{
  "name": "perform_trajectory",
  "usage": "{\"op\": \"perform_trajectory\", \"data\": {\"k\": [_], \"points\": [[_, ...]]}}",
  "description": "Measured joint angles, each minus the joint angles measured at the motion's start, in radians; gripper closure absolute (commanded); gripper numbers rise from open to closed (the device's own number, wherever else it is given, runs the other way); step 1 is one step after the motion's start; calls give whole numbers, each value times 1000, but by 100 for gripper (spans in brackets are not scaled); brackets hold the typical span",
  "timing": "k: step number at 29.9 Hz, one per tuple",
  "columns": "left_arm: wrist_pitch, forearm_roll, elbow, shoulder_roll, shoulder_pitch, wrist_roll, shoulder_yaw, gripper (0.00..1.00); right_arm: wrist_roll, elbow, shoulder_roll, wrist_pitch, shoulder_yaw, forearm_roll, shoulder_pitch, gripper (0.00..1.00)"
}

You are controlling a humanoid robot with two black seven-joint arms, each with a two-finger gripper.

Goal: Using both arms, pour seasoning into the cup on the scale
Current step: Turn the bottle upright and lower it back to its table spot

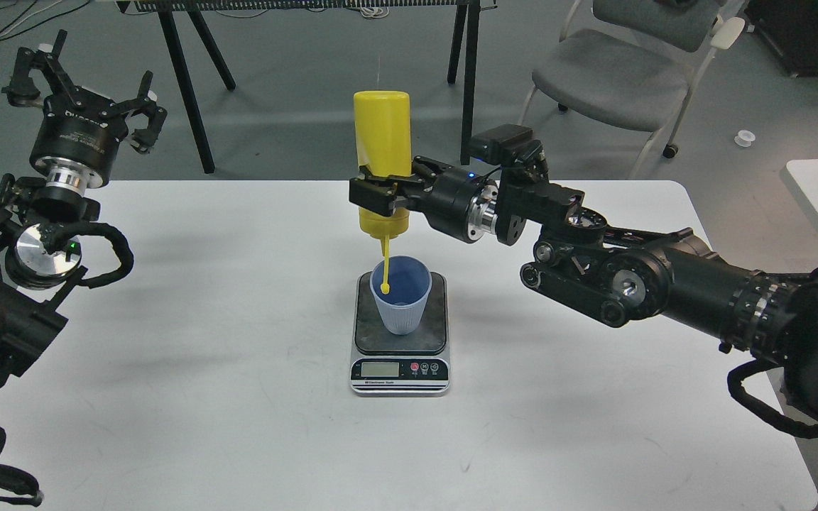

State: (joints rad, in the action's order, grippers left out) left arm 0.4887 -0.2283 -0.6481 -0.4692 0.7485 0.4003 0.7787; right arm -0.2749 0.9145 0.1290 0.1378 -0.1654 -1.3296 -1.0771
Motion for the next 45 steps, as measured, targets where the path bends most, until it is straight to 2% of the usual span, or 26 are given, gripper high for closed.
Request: {"op": "perform_trajectory", "data": {"k": [7, 12, 17, 23, 28, 34, 45], "points": [[0, 1, -1, -7, 12, -3, -5, 0, 3, 142, 190, -17, -52, 325, 49, 63], [0, 2, -1, -2, 14, -1, -8, 0, -2, 207, 315, -107, -150, 640, 114, 63], [0, 3, -1, -1, 14, 0, -9, 0, -2, 214, 355, -216, -307, 882, 249, 63], [0, 3, -1, 3, 13, -2, -13, 0, 3, 169, 345, -385, -526, 1180, 430, 63], [-1, 5, -1, 22, 13, -3, -15, 0, -1, 44, 289, -594, -642, 1429, 562, 63], [-13, 11, -1, 37, 12, -3, -18, 0, 7, -20, 217, -626, -696, 1590, 692, 63], [-13, 50, -4, 26, 7, -5, -30, 0, 9, -25, 51, -627, -741, 1634, 803, 61]]}}
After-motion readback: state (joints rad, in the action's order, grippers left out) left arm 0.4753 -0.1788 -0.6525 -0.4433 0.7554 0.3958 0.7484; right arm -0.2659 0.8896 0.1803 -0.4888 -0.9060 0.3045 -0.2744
